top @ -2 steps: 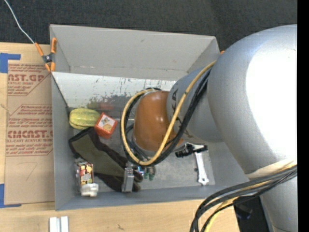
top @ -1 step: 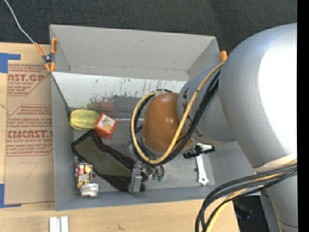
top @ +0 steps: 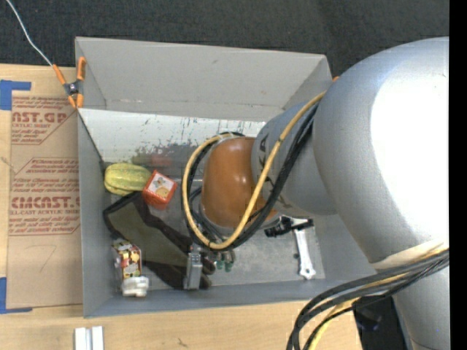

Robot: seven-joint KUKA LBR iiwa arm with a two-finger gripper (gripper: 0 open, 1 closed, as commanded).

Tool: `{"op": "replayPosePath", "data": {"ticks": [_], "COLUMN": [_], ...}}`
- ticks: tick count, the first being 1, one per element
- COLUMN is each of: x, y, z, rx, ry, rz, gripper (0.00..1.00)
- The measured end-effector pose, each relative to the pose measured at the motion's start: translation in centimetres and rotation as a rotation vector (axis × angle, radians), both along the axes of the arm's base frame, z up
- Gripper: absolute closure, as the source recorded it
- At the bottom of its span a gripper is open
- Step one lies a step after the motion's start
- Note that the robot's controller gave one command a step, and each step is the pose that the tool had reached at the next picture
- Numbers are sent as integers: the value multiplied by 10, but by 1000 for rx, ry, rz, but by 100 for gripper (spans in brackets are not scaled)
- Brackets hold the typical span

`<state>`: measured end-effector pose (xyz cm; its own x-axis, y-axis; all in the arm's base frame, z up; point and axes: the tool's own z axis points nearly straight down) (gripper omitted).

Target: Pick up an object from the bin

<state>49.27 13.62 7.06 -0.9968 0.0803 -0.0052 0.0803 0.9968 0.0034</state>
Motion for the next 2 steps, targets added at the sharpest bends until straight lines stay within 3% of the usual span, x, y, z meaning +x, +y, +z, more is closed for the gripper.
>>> {"op": "replayPosePath", "data": {"ticks": [1, 2], "x": [-5, -5], "y": [-23, -23], "z": [1, 1], "rx": [2, 2], "ry": [-1, -1], "rz": [2, 2], "gripper": [100, 100]}}
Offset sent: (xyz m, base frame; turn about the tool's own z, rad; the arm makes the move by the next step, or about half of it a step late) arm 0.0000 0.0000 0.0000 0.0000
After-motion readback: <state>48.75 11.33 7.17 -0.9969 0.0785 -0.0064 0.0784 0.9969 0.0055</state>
